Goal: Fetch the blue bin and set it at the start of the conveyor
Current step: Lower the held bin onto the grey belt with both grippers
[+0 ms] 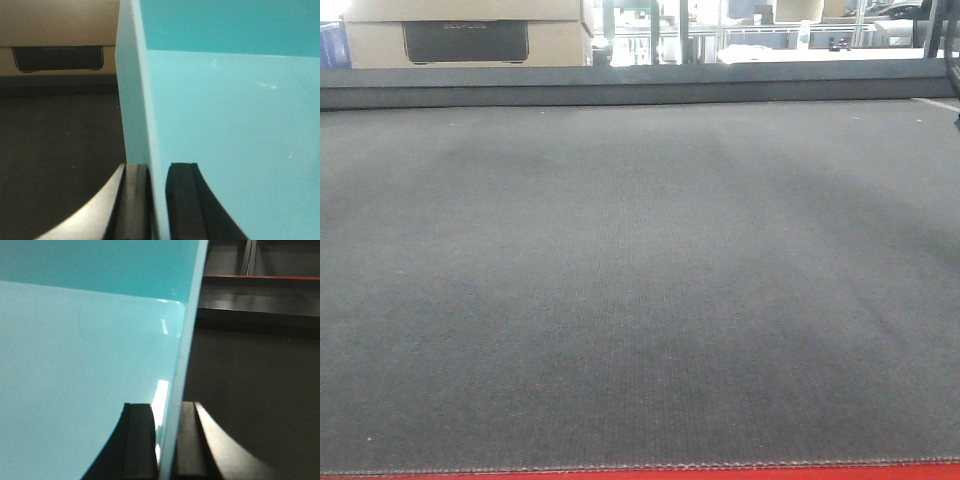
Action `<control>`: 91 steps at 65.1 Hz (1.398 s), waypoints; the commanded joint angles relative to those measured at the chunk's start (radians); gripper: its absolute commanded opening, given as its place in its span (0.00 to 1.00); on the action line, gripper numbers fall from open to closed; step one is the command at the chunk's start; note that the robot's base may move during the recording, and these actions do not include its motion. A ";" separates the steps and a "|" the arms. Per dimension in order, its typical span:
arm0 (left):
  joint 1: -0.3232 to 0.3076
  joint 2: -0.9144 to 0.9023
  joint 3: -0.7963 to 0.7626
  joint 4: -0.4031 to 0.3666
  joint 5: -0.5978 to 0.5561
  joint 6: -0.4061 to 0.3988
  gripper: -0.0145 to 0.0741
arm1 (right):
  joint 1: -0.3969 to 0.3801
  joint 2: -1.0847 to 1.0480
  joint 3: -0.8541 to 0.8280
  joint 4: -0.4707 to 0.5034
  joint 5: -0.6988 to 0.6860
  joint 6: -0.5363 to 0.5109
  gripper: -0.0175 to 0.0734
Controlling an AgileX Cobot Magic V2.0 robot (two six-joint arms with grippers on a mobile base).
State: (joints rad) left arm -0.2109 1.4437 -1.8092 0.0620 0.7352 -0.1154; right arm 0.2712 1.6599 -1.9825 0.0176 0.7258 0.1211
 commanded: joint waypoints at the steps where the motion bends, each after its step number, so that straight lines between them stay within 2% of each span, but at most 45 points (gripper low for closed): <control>1: -0.004 -0.014 -0.007 -0.028 -0.043 0.002 0.04 | -0.007 -0.006 -0.012 -0.034 -0.048 -0.024 0.02; 44: -0.004 -0.014 -0.007 -0.031 -0.047 0.002 0.04 | -0.007 -0.006 -0.012 -0.032 -0.069 -0.024 0.02; 49: -0.004 -0.014 -0.007 -0.033 -0.043 0.002 0.04 | -0.007 -0.006 -0.012 -0.029 -0.034 -0.024 0.02; 61: -0.004 -0.034 -0.007 -0.062 0.143 0.002 0.04 | -0.007 -0.054 -0.016 -0.029 0.177 -0.024 0.02; 67: -0.004 -0.035 -0.005 -0.070 0.237 0.002 0.04 | -0.007 -0.087 -0.016 -0.029 0.236 -0.024 0.02; 78: -0.004 -0.035 0.099 -0.097 0.272 0.007 0.04 | -0.007 -0.146 0.073 -0.036 0.286 -0.024 0.02; 91: -0.004 -0.035 0.313 -0.115 0.168 0.007 0.04 | -0.007 -0.163 0.288 -0.036 0.252 -0.024 0.02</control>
State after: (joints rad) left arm -0.2170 1.4191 -1.5724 -0.0758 0.9709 -0.1232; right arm 0.2730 1.5144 -1.7582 0.0232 1.0241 0.1211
